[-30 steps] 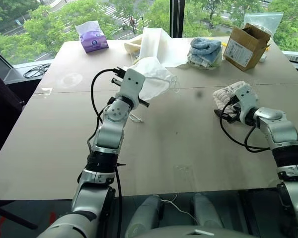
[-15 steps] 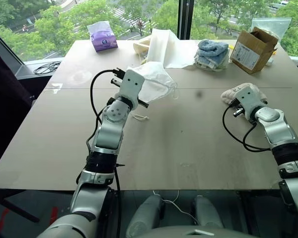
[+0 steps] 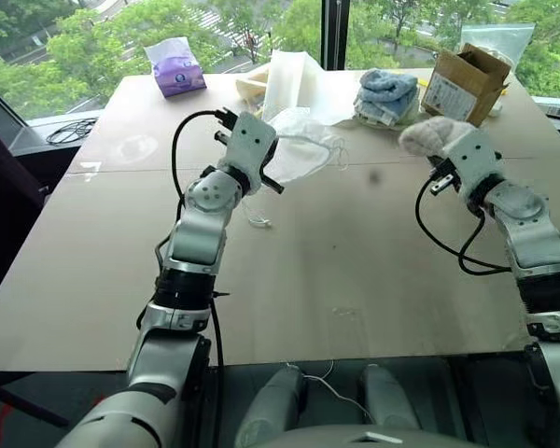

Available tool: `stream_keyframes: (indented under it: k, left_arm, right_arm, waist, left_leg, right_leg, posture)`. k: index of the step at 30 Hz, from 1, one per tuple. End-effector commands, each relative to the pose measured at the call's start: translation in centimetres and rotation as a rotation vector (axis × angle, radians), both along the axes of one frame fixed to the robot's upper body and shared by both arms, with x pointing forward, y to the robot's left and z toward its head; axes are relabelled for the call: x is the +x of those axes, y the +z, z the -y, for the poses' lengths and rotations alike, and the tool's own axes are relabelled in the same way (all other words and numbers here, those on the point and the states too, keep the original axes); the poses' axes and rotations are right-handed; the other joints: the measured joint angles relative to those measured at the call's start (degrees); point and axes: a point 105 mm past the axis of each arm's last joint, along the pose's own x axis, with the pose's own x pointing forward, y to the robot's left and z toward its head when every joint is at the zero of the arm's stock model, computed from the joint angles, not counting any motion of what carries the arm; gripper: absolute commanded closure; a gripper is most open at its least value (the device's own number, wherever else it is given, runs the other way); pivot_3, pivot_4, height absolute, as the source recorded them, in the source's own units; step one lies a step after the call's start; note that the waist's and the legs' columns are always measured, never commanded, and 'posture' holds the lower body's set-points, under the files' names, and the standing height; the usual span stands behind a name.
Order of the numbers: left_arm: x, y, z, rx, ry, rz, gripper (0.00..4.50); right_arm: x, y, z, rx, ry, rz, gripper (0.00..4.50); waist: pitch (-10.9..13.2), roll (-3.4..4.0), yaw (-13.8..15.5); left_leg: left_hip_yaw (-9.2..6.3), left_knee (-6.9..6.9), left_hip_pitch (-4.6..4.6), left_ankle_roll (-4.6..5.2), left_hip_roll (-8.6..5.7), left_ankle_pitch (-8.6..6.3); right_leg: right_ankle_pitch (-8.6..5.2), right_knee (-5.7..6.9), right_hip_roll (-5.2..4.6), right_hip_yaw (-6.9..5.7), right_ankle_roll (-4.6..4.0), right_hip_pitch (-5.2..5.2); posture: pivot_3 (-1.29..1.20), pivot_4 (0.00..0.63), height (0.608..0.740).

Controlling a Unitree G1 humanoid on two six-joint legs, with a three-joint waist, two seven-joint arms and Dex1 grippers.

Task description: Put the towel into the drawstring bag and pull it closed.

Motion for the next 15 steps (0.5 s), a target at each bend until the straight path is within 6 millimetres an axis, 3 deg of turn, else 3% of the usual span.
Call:
stream_keyframes:
  k: [1,5,8,10,15]
  left_arm:
    - [-0.6,1.4,-0.1,-0.072,-0.08,-0.054,4.5]
    - [-0.5,1.6,-0.3,-0.073,-0.12,-0.095,4.5]
    - [-0.3,1.4,-0.3,-0.044,-0.13,-0.106,4.5]
    - [-0.5,1.4,0.3,-0.053,-0.171,-0.127,4.5]
    - [-0.7,1.5,0.9,-0.094,-0.203,-0.161,4.5]
  right_arm:
    - [-4.9,2.9,-4.2,-0.006,0.31,0.064,4.45]
    - [-8.7,2.9,-7.5,-0.125,0.521,0.06,4.45]
    - [-9.7,2.9,-9.0,-0.175,0.584,0.077,4.45]
    - [-10.6,1.6,-10.9,-0.234,0.644,0.074,4.45]
    - [-10.0,-1.7,-12.4,-0.372,0.63,0.079,4.45]
  waist:
    - [0.0,0.0,-0.3]
    - [0.0,0.0,-0.3]
    - [0.0,0.0,-0.1]
    - [0.0,0.0,-0.1]
    - [0.0,-0.01,0.0]
  left_leg:
    - [-0.01,0.01,-0.09,0.0,-0.02,0.0]
    - [-0.03,0.04,-0.14,0.01,-0.02,0.0]
    - [-0.11,0.04,-0.12,-0.01,-0.01,0.01]
    - [-0.07,0.06,-0.1,-0.02,-0.02,0.01]
    - [-0.1,0.09,-0.12,-0.02,-0.02,0.01]
  right_leg:
    - [0.0,-0.01,-0.02,-0.03,0.0,-0.05]
    - [0.0,-0.03,-0.01,-0.08,0.0,-0.12]
    - [0.0,-0.01,-0.01,-0.21,-0.01,-0.09]
    - [0.01,0.02,-0.03,-0.21,-0.02,-0.07]
    - [0.02,0.03,-0.03,-0.26,-0.03,-0.09]
  posture:
    - [0.0,0.15,0.74]
    - [0.0,0.15,0.74]
    - [0.0,0.15,0.74]
    - [0.0,0.15,0.74]
    - [0.0,0.15,0.74]
